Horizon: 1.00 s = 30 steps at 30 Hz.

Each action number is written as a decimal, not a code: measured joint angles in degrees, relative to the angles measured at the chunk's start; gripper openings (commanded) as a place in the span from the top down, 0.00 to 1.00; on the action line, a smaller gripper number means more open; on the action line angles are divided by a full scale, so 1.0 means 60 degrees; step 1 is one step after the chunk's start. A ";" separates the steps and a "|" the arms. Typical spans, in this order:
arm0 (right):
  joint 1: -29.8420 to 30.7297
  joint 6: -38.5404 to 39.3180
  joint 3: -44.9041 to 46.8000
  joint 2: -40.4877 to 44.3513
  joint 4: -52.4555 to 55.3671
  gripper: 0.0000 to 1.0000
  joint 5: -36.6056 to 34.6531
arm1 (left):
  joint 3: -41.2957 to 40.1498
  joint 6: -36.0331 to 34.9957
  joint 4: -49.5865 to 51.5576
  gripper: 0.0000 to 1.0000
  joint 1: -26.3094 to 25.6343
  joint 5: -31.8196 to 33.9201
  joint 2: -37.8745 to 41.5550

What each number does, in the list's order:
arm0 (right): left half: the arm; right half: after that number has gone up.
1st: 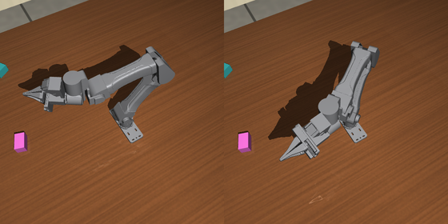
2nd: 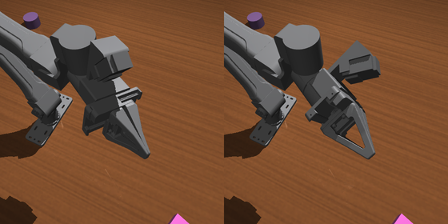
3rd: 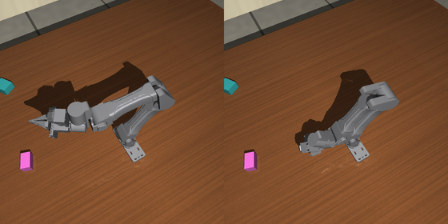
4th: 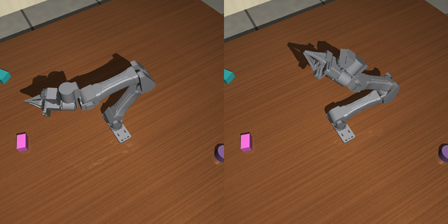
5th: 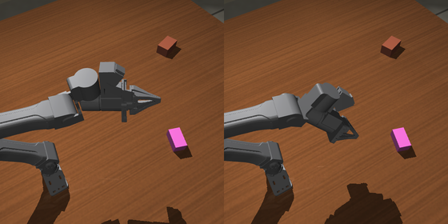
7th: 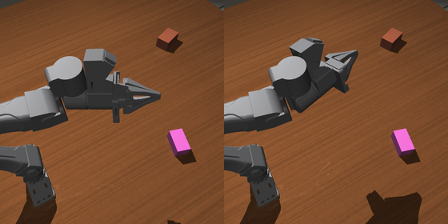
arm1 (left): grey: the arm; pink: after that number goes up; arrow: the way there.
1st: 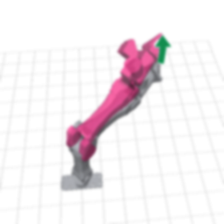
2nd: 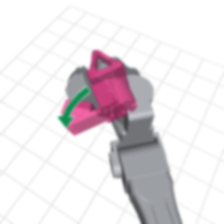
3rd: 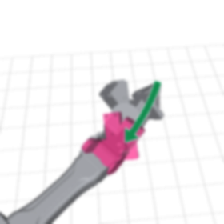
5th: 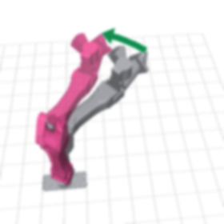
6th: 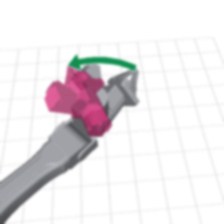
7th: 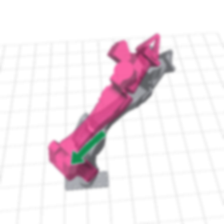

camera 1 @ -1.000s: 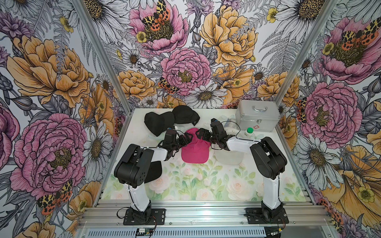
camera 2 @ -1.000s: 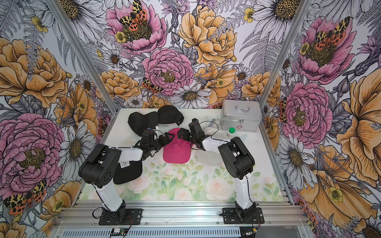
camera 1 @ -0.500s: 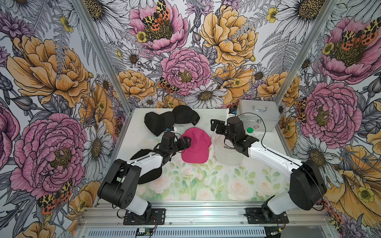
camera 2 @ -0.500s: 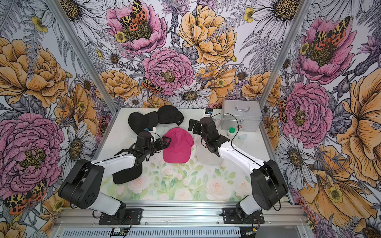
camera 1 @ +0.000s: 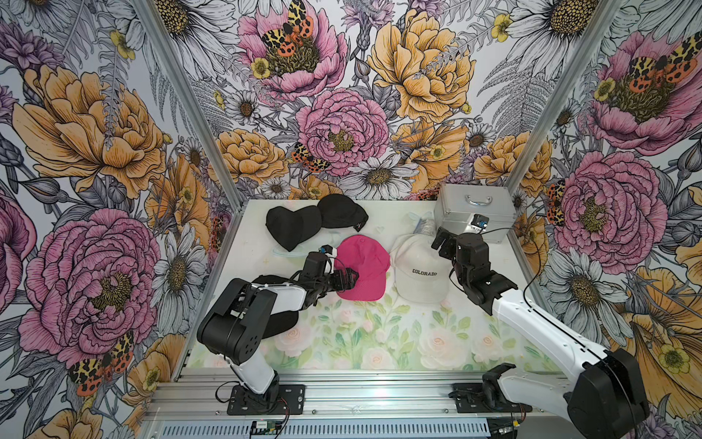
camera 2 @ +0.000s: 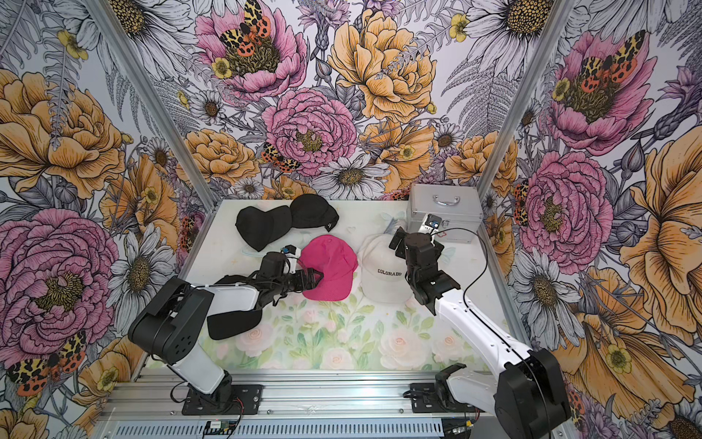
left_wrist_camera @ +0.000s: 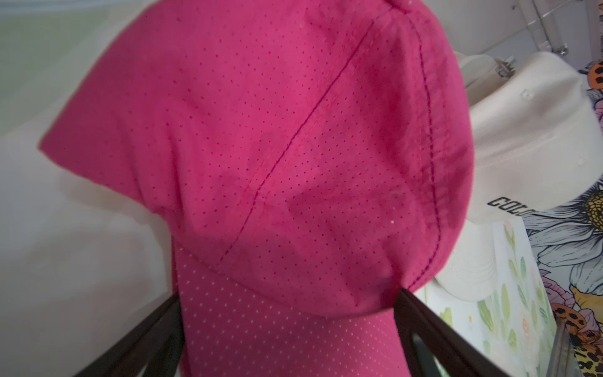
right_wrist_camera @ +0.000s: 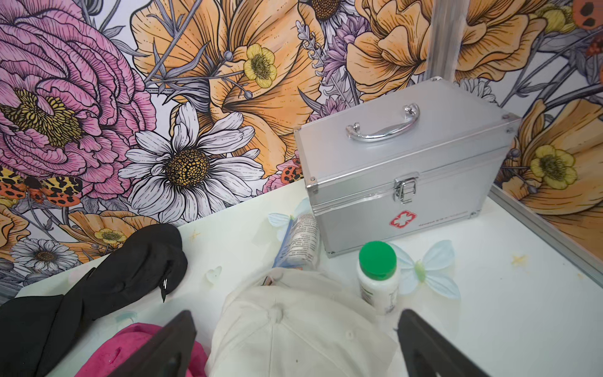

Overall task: Stack the baseball caps by color
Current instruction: Move the baseball cap to the center of the board.

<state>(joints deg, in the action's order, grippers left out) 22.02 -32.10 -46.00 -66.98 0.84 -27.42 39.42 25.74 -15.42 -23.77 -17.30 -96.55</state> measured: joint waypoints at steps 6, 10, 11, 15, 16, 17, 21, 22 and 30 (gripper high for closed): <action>-0.0087 0.0044 0.0106 0.0098 0.0080 0.01 -0.0091 | 0.0568 -0.0288 -0.0189 0.01 0.0007 -0.0310 -0.0601; -0.0124 0.0044 0.0171 0.0382 0.0113 0.01 -0.0171 | 0.0790 -0.0372 -0.0262 0.01 -0.0015 -0.0557 -0.0845; -0.0149 0.0044 0.0189 0.0448 0.0109 0.01 -0.0182 | 0.0871 -0.0372 -0.0266 0.01 -0.0029 -0.0601 -0.0911; -0.0226 0.0047 0.0251 0.0532 0.0109 0.01 -0.0182 | 0.1235 -0.0364 -0.0339 0.01 -0.0208 -0.0718 -0.1253; -0.0229 0.0044 0.0277 0.0532 0.0120 0.01 -0.0178 | 0.1333 -0.0361 -0.0375 0.01 -0.0280 -0.0732 -0.1348; -0.0229 0.0044 0.0291 0.0532 0.0131 0.01 -0.0178 | 0.1421 -0.0353 -0.0423 0.01 -0.0372 -0.0736 -0.1443; -0.0251 0.0047 0.0291 0.0532 0.0142 0.01 -0.0168 | 0.1657 -0.0244 -0.0503 0.01 -0.0696 -0.0739 -0.1657; -0.0266 0.0047 0.0291 0.0532 0.0149 0.01 -0.0146 | 0.1665 -0.0149 -0.0499 0.01 -0.0750 -0.0736 -0.1654; -0.0557 0.0164 0.0291 0.0510 0.0160 0.01 0.0346 | 0.1078 0.0656 -0.0310 0.01 -0.0707 -0.0528 -0.0816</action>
<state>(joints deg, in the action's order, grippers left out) 18.68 -31.11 -44.25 -63.92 1.80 -25.34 45.89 29.67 -17.28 -28.01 -20.47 -101.45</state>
